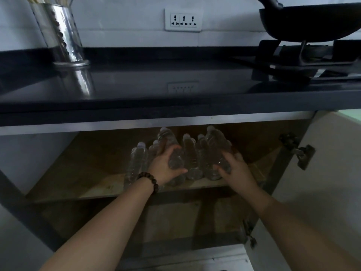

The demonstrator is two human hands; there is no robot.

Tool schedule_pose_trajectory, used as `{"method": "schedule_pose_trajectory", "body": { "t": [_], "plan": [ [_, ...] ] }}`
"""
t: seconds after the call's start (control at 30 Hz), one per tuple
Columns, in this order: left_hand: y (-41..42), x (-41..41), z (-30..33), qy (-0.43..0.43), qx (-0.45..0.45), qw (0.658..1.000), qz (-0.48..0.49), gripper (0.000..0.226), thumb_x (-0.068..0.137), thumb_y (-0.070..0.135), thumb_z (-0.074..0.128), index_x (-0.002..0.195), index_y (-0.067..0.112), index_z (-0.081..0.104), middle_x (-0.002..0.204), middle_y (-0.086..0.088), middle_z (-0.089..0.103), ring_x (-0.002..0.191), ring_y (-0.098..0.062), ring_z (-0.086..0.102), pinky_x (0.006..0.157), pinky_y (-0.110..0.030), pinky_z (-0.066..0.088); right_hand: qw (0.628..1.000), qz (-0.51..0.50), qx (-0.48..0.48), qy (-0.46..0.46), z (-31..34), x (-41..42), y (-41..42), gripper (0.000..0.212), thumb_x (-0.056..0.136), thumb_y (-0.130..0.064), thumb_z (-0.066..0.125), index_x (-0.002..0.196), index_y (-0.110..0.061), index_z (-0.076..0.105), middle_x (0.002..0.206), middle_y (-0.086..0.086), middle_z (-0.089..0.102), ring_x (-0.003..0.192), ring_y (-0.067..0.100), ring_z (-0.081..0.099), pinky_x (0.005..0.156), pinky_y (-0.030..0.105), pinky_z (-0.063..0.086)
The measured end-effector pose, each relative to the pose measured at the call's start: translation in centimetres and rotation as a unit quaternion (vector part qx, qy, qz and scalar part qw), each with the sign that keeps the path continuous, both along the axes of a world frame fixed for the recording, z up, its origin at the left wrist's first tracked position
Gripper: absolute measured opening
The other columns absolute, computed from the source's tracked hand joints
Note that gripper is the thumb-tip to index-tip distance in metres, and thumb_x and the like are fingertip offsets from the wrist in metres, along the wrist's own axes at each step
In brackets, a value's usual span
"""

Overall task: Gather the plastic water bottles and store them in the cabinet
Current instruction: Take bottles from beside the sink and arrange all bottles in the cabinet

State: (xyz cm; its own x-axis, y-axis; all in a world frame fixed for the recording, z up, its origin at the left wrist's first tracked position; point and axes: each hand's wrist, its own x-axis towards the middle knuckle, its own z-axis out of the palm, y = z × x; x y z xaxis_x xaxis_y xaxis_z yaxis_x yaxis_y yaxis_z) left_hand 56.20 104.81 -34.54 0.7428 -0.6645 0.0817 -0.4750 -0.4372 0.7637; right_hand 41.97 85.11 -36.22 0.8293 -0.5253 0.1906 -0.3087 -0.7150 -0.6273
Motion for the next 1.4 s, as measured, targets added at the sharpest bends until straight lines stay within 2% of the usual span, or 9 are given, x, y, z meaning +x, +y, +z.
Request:
{"method": "schedule_pose_trajectory", "body": {
  "t": [0.17, 0.27, 0.43, 0.63, 0.9, 1.07, 1.2, 1.27, 1.4],
  "plan": [
    [-1.1, -0.5, -1.2, -0.037, -0.017, 0.999, -0.019, 0.067, 0.074, 0.028, 0.080, 0.123, 0.049, 0.041, 0.144, 0.005, 0.039, 0.130, -0.017, 0.043, 0.099, -0.028, 0.042, 0.998, 0.002, -0.052, 0.019, -0.5, 0.5, 0.1, 0.060, 0.087, -0.041, 0.062, 0.139, -0.048, 0.032, 0.153, 0.001, 0.019, 0.133, 0.029, 0.040, 0.106, 0.045, 0.043],
    [-2.7, -1.1, -1.6, -0.056, 0.022, 0.997, -0.051, 0.068, 0.073, 0.032, 0.081, 0.121, 0.055, 0.039, 0.152, 0.005, 0.029, 0.136, -0.019, 0.036, 0.106, -0.038, 0.042, 0.997, -0.005, -0.068, 0.018, -0.6, 0.3, -0.2, 0.059, 0.088, -0.037, 0.062, 0.140, -0.043, 0.034, 0.151, 0.004, 0.022, 0.130, 0.028, 0.044, 0.105, 0.043, 0.044],
    [-2.5, -0.2, -2.1, 0.026, -0.065, 0.997, 0.011, 0.078, 0.074, 0.023, 0.081, 0.136, 0.041, 0.037, 0.143, 0.004, 0.043, 0.130, -0.018, 0.042, 0.097, -0.027, 0.040, 0.996, -0.023, -0.083, 0.025, -0.7, -0.5, -0.4, 0.055, 0.091, -0.040, 0.057, 0.142, -0.040, 0.035, 0.153, 0.005, 0.021, 0.129, 0.026, 0.044, 0.105, 0.037, 0.042],
    [-3.2, -0.1, -3.0, -0.026, -0.050, 0.998, 0.005, 0.083, 0.071, 0.027, 0.083, 0.130, 0.054, 0.031, 0.150, 0.004, 0.033, 0.132, -0.016, 0.041, 0.103, -0.028, 0.039, 0.993, -0.040, -0.109, 0.036, -1.5, -0.3, -1.0, 0.057, 0.091, -0.044, 0.055, 0.142, -0.043, 0.030, 0.155, 0.005, 0.017, 0.134, 0.029, 0.038, 0.107, 0.045, 0.041],
    [-6.2, -1.2, -2.8, -0.016, -0.063, 0.997, -0.033, 0.081, 0.075, 0.021, 0.080, 0.137, 0.042, 0.034, 0.141, 0.003, 0.040, 0.124, -0.014, 0.046, 0.098, -0.026, 0.040, 0.991, -0.029, -0.122, 0.047, -0.4, -1.5, -3.4, 0.050, 0.093, -0.034, 0.055, 0.139, -0.039, 0.037, 0.142, 0.005, 0.029, 0.124, 0.029, 0.045, 0.102, 0.041, 0.046],
    [-9.9, -2.8, -2.7, -0.004, -0.041, 0.997, -0.062, 0.086, 0.076, 0.025, 0.079, 0.141, 0.045, 0.025, 0.145, -0.002, 0.039, 0.128, -0.024, 0.046, 0.101, -0.028, 0.040, 0.976, -0.050, -0.172, 0.122, 0.9, -2.2, -5.9, 0.045, 0.095, -0.036, 0.050, 0.138, -0.035, 0.040, 0.144, 0.010, 0.030, 0.131, 0.032, 0.032, 0.110, 0.045, 0.034],
    [-9.7, -2.4, -2.8, 0.002, -0.047, 0.998, -0.051, 0.092, 0.073, 0.027, 0.081, 0.139, 0.049, 0.022, 0.154, -0.004, 0.025, 0.136, -0.026, 0.037, 0.110, -0.035, 0.037, 0.947, -0.034, -0.274, 0.163, 1.8, -1.1, -5.6, 0.040, 0.095, -0.043, 0.045, 0.134, -0.034, 0.048, 0.151, 0.010, 0.028, 0.131, 0.036, 0.032, 0.112, 0.046, 0.027],
    [-9.3, -2.1, -3.1, -0.007, -0.050, 0.998, -0.044, 0.097, 0.069, 0.028, 0.083, 0.135, 0.056, 0.018, 0.157, -0.002, 0.020, 0.140, -0.027, 0.032, 0.112, -0.042, 0.037, 0.947, -0.026, -0.264, 0.179, 2.1, -0.8, -5.6, 0.044, 0.096, -0.036, 0.046, 0.140, -0.036, 0.043, 0.154, 0.008, 0.023, 0.130, 0.037, 0.032, 0.111, 0.046, 0.030],
    [-9.4, -2.5, -3.2, 0.002, -0.033, 0.998, -0.056, 0.100, 0.074, 0.030, 0.080, 0.145, 0.048, 0.012, 0.150, -0.005, 0.035, 0.133, -0.027, 0.043, 0.107, -0.034, 0.035, 0.966, -0.015, -0.196, 0.168, 1.8, -0.2, -6.9, 0.052, 0.097, -0.030, 0.047, 0.145, -0.042, 0.030, 0.159, 0.000, 0.016, 0.138, 0.038, 0.026, 0.113, 0.049, 0.028]
  ]
}}
